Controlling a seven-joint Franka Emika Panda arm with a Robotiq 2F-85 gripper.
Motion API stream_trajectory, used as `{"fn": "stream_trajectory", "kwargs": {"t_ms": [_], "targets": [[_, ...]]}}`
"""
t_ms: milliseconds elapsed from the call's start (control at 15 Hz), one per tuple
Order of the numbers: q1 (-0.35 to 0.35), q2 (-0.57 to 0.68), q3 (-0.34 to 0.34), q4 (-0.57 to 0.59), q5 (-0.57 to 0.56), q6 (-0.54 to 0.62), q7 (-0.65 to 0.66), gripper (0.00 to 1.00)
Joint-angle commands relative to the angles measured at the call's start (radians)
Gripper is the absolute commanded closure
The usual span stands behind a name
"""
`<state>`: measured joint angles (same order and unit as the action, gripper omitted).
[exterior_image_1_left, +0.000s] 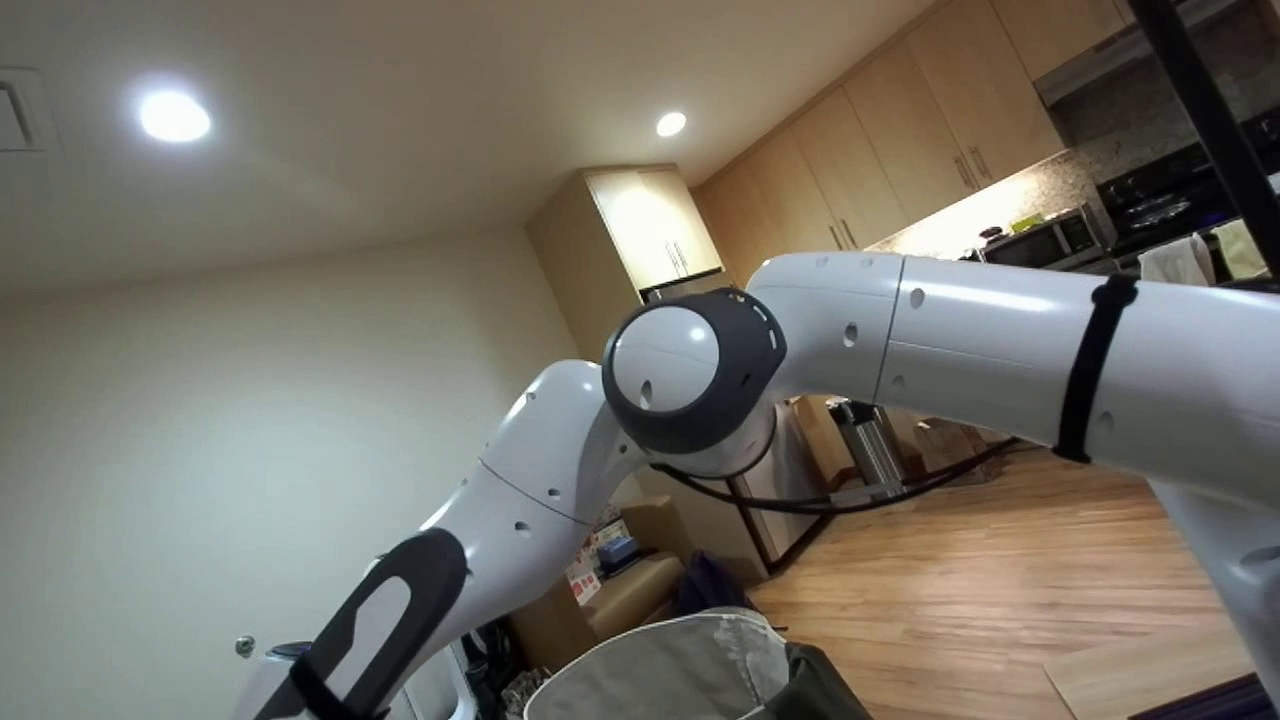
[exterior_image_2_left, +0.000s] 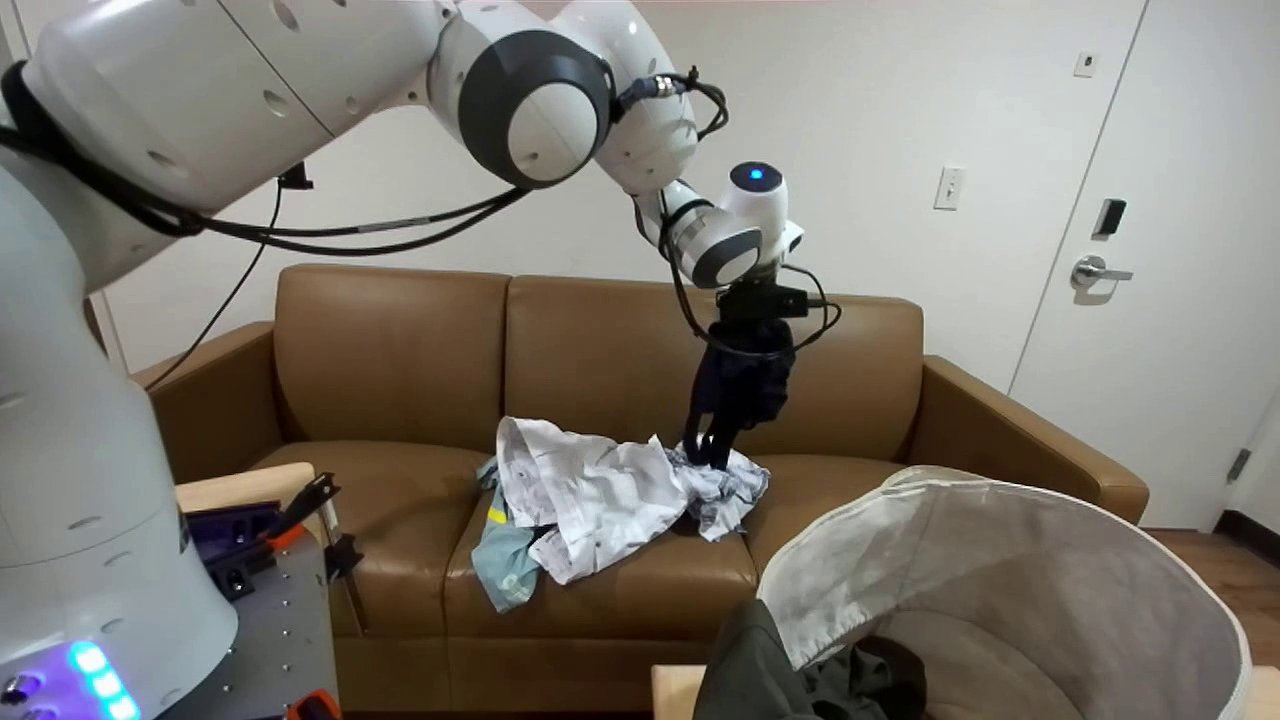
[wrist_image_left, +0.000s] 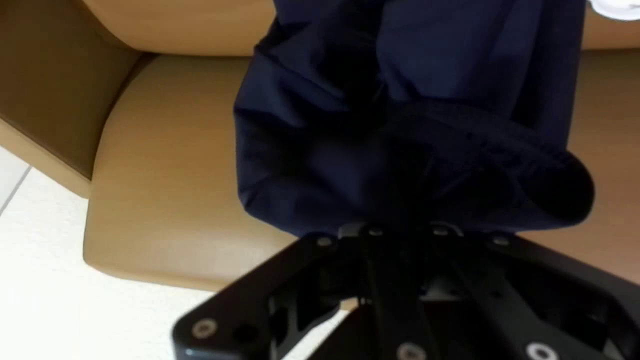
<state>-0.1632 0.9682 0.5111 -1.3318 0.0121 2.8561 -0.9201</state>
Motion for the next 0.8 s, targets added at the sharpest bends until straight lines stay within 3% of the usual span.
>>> {"fn": "stream_trajectory", "kwargs": {"t_ms": [0, 267, 467, 733], "targets": [[-0.002, 0.014, -0.001, -0.005, 0.009, 0.013, -0.018, 0.89], [-0.012, 0.033, 0.015, -0.006, 0.008, 0.022, -0.029, 0.92], [0.055, 0.03, -0.074, 0.001, -0.042, 0.067, -0.017, 0.92], [0.123, 0.057, -0.149, 0.015, -0.105, 0.01, -0.038, 0.93]]}}
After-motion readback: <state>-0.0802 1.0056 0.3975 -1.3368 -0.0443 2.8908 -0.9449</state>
